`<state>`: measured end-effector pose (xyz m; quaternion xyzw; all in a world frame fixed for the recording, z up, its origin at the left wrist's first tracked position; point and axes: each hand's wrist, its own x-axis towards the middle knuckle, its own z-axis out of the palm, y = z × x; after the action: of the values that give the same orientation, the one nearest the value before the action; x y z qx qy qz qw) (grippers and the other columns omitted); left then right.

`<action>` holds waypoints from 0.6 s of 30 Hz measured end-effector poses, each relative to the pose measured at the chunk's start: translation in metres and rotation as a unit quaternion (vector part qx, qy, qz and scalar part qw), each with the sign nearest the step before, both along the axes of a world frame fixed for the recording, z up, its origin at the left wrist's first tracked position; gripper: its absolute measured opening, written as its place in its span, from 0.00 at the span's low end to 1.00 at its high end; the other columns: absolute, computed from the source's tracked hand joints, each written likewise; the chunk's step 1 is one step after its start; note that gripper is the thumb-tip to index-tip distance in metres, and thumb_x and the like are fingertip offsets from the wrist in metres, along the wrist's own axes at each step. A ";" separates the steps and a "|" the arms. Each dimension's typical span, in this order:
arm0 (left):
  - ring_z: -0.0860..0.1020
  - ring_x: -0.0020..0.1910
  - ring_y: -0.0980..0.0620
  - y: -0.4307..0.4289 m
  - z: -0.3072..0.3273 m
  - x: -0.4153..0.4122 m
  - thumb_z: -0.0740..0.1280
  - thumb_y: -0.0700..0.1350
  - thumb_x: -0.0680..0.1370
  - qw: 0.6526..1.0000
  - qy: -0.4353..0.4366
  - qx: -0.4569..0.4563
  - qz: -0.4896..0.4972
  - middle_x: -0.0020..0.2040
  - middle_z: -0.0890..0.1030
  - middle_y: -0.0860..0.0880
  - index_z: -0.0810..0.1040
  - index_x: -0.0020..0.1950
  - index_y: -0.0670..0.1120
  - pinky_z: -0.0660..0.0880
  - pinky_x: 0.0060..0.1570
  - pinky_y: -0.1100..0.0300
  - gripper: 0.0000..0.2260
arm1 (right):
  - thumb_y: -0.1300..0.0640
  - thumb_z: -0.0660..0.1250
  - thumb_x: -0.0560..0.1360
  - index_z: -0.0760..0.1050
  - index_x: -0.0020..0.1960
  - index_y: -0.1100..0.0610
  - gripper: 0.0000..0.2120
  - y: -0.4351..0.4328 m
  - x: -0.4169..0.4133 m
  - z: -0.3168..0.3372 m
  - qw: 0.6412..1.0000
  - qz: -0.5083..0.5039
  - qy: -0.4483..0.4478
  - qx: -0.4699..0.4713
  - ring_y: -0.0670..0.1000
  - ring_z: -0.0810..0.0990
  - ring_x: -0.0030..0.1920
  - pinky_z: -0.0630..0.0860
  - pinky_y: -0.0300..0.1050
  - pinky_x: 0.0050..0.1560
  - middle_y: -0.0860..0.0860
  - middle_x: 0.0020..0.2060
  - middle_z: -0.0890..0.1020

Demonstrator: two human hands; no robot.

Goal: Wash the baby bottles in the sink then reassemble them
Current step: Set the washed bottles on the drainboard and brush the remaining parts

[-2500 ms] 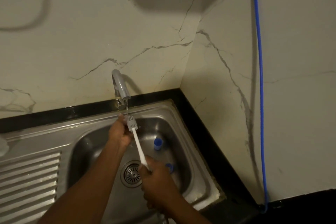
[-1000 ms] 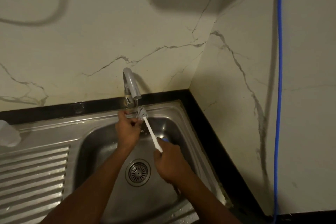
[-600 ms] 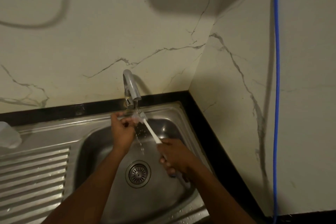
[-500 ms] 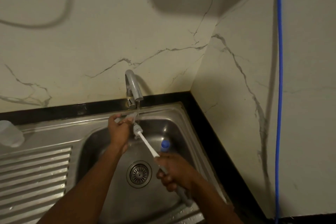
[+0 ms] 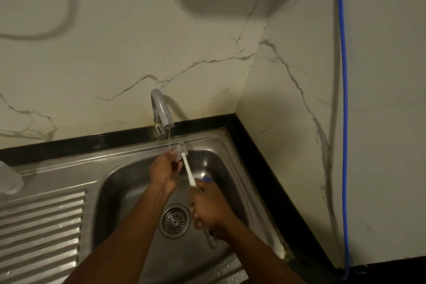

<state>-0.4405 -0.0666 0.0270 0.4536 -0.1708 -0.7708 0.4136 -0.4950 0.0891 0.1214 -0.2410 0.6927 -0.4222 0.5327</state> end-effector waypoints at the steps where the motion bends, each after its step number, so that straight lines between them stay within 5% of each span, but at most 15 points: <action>1: 0.78 0.40 0.52 -0.005 -0.001 0.003 0.65 0.37 0.79 1.000 0.002 0.013 0.008 0.50 0.81 0.43 0.80 0.57 0.42 0.77 0.36 0.63 0.09 | 0.56 0.56 0.82 0.73 0.52 0.59 0.09 0.004 -0.001 -0.004 0.999 0.024 0.018 0.010 0.44 0.67 0.20 0.65 0.35 0.21 0.50 0.28 0.70; 3: 0.79 0.39 0.51 -0.010 0.000 0.011 0.64 0.39 0.79 0.999 0.005 0.031 0.008 0.51 0.81 0.42 0.80 0.53 0.44 0.77 0.34 0.62 0.06 | 0.54 0.57 0.81 0.74 0.52 0.59 0.11 0.015 -0.006 -0.013 0.996 0.049 0.068 0.023 0.45 0.69 0.22 0.67 0.38 0.23 0.51 0.31 0.72; 6: 0.78 0.44 0.50 -0.005 0.006 0.014 0.67 0.40 0.79 0.998 0.043 0.053 -0.009 0.46 0.79 0.45 0.79 0.52 0.44 0.80 0.53 0.53 0.03 | 0.52 0.59 0.81 0.77 0.51 0.59 0.12 0.024 -0.030 -0.019 0.990 0.013 0.137 0.019 0.48 0.73 0.26 0.70 0.42 0.26 0.53 0.32 0.76; 8: 0.79 0.52 0.47 -0.002 0.013 0.015 0.68 0.36 0.79 0.995 0.073 0.065 -0.001 0.52 0.79 0.43 0.78 0.55 0.42 0.78 0.61 0.49 0.06 | 0.52 0.61 0.79 0.79 0.50 0.57 0.11 0.031 -0.056 -0.021 0.975 -0.018 0.221 0.008 0.49 0.77 0.29 0.74 0.43 0.30 0.53 0.33 0.80; 11: 0.81 0.57 0.45 -0.005 0.021 0.017 0.65 0.32 0.78 0.990 0.118 0.074 0.025 0.58 0.79 0.39 0.76 0.62 0.40 0.82 0.53 0.56 0.13 | 0.50 0.60 0.75 0.78 0.60 0.54 0.18 0.045 -0.107 -0.034 0.920 -0.001 0.391 0.028 0.55 0.83 0.47 0.79 0.48 0.50 0.56 0.48 0.84; 14: 0.80 0.50 0.51 -0.011 0.021 0.014 0.64 0.31 0.79 0.995 0.082 0.047 0.022 0.55 0.79 0.42 0.76 0.63 0.42 0.81 0.41 0.65 0.14 | 0.53 0.59 0.80 0.70 0.71 0.57 0.20 0.058 -0.156 -0.055 0.870 0.033 0.484 0.089 0.56 0.80 0.54 0.76 0.45 0.52 0.56 0.56 0.80; 18: 0.81 0.50 0.50 -0.007 0.026 0.004 0.65 0.29 0.78 1.000 0.011 -0.010 0.003 0.55 0.78 0.43 0.77 0.62 0.44 0.82 0.46 0.62 0.16 | 0.60 0.64 0.80 0.72 0.69 0.63 0.18 0.074 -0.193 -0.085 0.774 0.060 0.615 0.139 0.59 0.80 0.56 0.76 0.48 0.56 0.61 0.57 0.80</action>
<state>-0.4367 -0.0740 0.0532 0.4413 -0.1721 -0.7728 0.4223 -0.6876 0.1634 0.0361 -0.4142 0.9077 -0.0503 0.0453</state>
